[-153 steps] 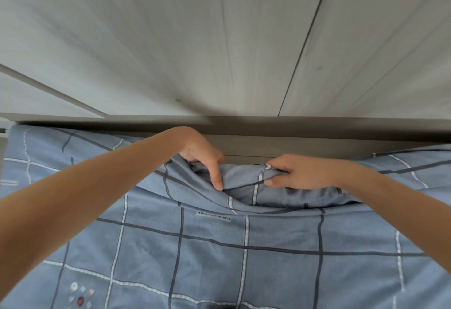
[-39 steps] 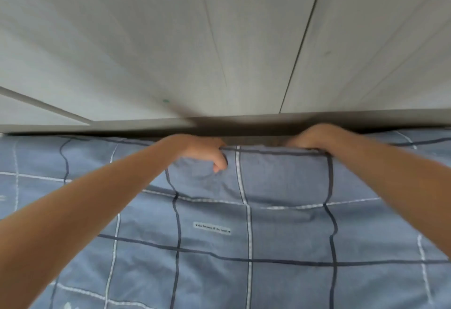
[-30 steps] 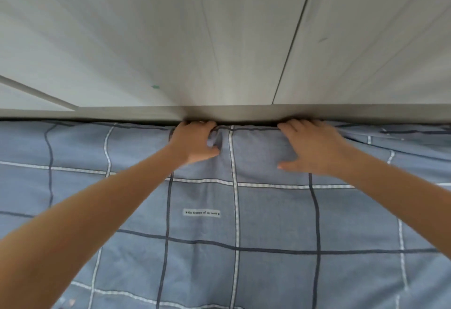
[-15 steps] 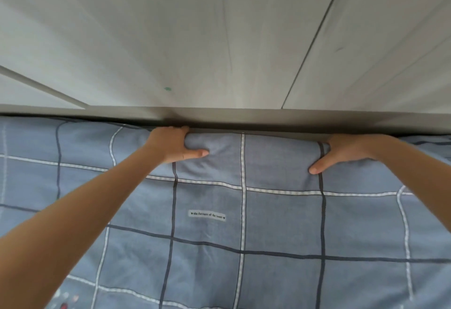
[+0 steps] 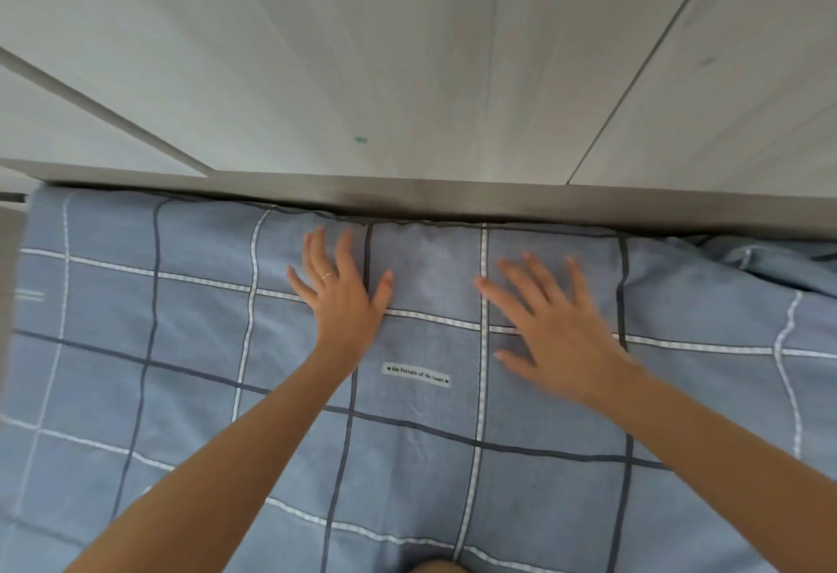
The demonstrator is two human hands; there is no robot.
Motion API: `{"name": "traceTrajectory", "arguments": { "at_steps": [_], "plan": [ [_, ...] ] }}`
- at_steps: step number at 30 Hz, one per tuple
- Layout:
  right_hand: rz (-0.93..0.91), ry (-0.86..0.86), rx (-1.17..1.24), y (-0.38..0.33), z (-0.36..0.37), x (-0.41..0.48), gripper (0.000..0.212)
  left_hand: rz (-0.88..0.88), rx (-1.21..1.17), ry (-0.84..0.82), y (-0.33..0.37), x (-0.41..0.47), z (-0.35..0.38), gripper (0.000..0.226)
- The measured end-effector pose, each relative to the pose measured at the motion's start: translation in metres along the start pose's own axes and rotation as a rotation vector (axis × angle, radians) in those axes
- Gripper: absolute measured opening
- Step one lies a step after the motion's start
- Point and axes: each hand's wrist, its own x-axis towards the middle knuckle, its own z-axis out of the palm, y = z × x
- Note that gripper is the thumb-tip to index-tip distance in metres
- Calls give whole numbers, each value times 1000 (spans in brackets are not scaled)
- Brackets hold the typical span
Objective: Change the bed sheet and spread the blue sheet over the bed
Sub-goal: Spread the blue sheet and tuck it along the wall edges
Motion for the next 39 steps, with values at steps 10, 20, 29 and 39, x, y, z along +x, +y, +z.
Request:
{"name": "traceTrajectory", "arguments": {
  "at_steps": [10, 20, 29, 39],
  "plan": [
    [621, -669, -205, 104, -24, 7, 105, -249, 68, -399, 15, -8, 10, 94],
    [356, -226, 185, 41, -5, 80, 75, 101, 32, -448, 50, -43, 21, 88],
    [455, -119, 164, 40, 14, 78, 70, -56, 74, -482, 38, -4, 19, 87],
    [-29, -221, -173, 137, 27, -161, 76, 809, 4, -266, 122, -99, 38, 77]
  ]
}}
